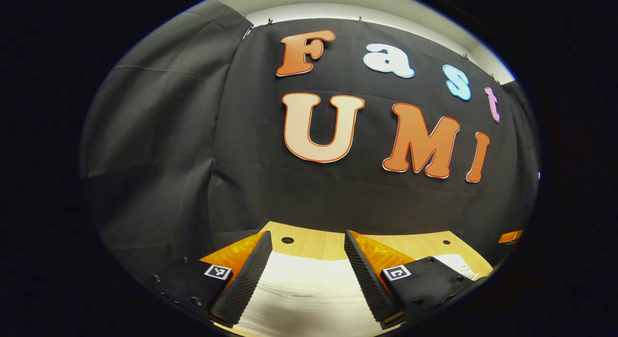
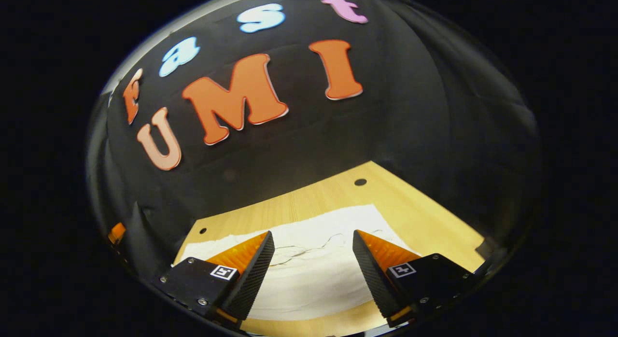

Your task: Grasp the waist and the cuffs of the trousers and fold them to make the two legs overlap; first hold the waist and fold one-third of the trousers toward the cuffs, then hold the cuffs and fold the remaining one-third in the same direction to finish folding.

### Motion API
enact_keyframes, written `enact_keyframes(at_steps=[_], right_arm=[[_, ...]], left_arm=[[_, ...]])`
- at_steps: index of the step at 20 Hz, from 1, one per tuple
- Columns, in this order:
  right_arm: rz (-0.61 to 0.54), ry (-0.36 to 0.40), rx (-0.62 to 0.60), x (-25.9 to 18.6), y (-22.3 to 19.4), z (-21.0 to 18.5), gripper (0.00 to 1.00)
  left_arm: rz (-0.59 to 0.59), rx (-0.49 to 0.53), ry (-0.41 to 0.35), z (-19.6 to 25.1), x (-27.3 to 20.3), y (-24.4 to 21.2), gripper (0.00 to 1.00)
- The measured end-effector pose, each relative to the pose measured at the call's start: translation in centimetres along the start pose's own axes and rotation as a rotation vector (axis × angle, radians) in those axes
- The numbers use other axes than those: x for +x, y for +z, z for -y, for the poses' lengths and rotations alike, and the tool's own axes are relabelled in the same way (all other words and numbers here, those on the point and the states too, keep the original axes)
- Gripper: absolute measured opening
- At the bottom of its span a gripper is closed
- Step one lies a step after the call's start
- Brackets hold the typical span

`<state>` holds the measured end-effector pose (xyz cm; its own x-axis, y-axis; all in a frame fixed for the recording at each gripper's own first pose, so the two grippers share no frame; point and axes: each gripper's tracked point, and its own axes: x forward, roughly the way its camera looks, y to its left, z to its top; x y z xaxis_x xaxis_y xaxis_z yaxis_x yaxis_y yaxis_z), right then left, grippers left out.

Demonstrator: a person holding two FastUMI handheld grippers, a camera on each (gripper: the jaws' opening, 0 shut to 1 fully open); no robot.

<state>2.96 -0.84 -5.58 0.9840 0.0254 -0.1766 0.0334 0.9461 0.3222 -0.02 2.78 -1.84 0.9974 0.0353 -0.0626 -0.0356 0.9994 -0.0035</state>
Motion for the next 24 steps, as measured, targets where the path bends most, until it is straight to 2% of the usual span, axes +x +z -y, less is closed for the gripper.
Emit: enact_keyframes(at_steps=[5, 11, 15, 20, 24], right_arm=[[-0.169, -0.070, 0.342, 2.4, -5.5, 4.5, 0.99], [-0.325, -0.178, 0.617, 2.7, -12.3, 9.2, 0.99], [-0.372, -0.247, 0.646, 3.2, -15.4, 11.6, 0.98], [-0.438, -0.274, 0.734, 4.6, -17.6, 12.2, 0.99], [-0.456, -0.314, 0.726, 5.7, -18.4, 12.7, 0.99]], left_arm=[[-0.030, -0.003, 0.021, -0.8, 0.3, -1.3, 0.98], [-0.071, -0.049, 0.023, -1.0, 1.1, -2.6, 0.98], [-0.088, -0.027, 0.046, -1.8, 1.4, -3.1, 0.98], [-0.104, -0.011, 0.062, -2.4, 1.7, -3.3, 0.98], [-0.100, 0.007, 0.086, -3.3, 2.0, -3.2, 0.98]])
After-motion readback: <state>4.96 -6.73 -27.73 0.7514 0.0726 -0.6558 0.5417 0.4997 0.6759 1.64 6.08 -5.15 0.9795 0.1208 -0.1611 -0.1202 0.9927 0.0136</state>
